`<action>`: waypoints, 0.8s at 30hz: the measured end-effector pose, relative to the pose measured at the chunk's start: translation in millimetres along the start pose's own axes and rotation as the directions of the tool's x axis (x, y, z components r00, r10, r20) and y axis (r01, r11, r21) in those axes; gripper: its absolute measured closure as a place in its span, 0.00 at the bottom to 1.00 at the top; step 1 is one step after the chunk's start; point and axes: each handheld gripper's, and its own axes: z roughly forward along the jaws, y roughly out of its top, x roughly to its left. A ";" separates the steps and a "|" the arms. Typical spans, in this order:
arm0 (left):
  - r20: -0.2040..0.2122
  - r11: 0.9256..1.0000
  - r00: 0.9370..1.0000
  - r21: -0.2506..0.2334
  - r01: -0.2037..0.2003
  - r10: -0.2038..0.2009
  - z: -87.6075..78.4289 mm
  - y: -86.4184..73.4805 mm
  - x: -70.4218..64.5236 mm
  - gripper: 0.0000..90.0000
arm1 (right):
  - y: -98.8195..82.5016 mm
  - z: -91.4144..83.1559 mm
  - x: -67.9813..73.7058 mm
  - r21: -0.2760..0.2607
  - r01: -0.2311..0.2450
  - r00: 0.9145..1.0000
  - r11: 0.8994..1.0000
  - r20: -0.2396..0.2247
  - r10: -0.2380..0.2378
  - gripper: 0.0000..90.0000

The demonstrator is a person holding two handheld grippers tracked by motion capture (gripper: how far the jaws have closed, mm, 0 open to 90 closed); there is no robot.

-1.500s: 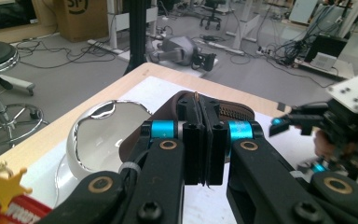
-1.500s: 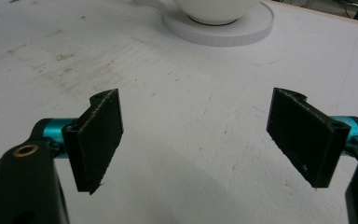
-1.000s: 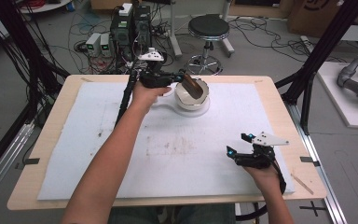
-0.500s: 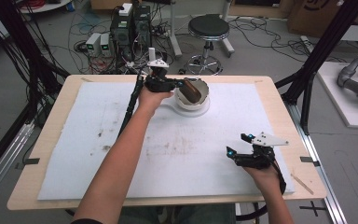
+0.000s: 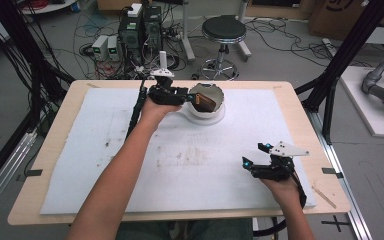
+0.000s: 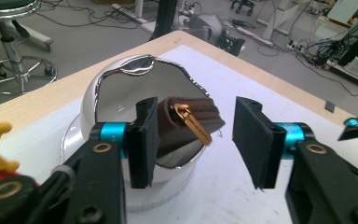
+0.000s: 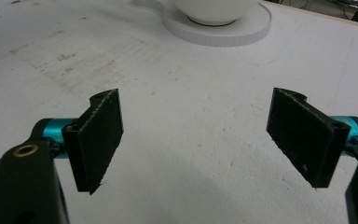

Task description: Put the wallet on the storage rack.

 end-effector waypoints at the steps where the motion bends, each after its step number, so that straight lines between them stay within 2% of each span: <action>1: 0.012 1.000 1.000 0.004 -0.006 0.006 -3.4 -0.4 -1.2 0.55 | 0.1 -0.2 0.2 0.000 -0.001 1.000 1.000 0.000 0.001 0.21; 4: 0.019 0.999 0.999 0.004 -0.036 0.036 -14.2 -1.1 -7.3 0.52 | 0.5 -0.6 0.5 -0.005 -0.001 1.000 1.000 0.000 0.001 0.21; 9: 0.034 0.999 0.998 0.010 -0.049 0.049 -33.7 -5.6 -19.0 0.44 | 0.5 -1.5 -0.4 -0.010 -0.004 1.000 1.000 0.002 0.004 0.21; 11: 0.069 0.999 0.996 0.000 -0.053 0.053 -42.6 -11.9 -23.9 0.43 | 0.6 -2.7 -1.2 -0.014 -0.008 1.000 1.000 0.005 0.008 0.21; 14: 0.082 0.998 0.994 -0.017 -0.066 0.068 -57.8 -22.4 -28.3 0.41 | 0.6 -6.5 -2.6 -0.025 -0.016 1.000 1.000 0.012 0.017 0.21; 15: 0.090 0.998 0.994 -0.024 -0.059 0.061 -62.4 -25.6 -28.6 0.40 | 0.3 -7.3 -3.1 -0.028 -0.018 1.000 0.999 0.014 0.019 0.21; 18: 0.079 0.997 0.994 -0.015 -0.073 0.074 -74.9 -32.0 -30.1 0.36 | -1.1 -8.3 -5.8 -0.030 -0.025 1.000 0.999 0.018 0.026 0.21; 21: 0.092 0.996 0.992 -0.034 -0.085 0.088 -86.6 -37.9 -32.1 0.36 | -1.8 -8.8 -6.6 -0.031 -0.027 0.999 0.999 0.020 0.028 0.21; 24: 0.088 0.994 0.991 -0.028 -0.101 0.103 -95.5 -43.2 -34.1 0.35 | -1.3 -9.5 -5.5 -0.032 -0.024 0.999 0.999 0.021 0.025 0.21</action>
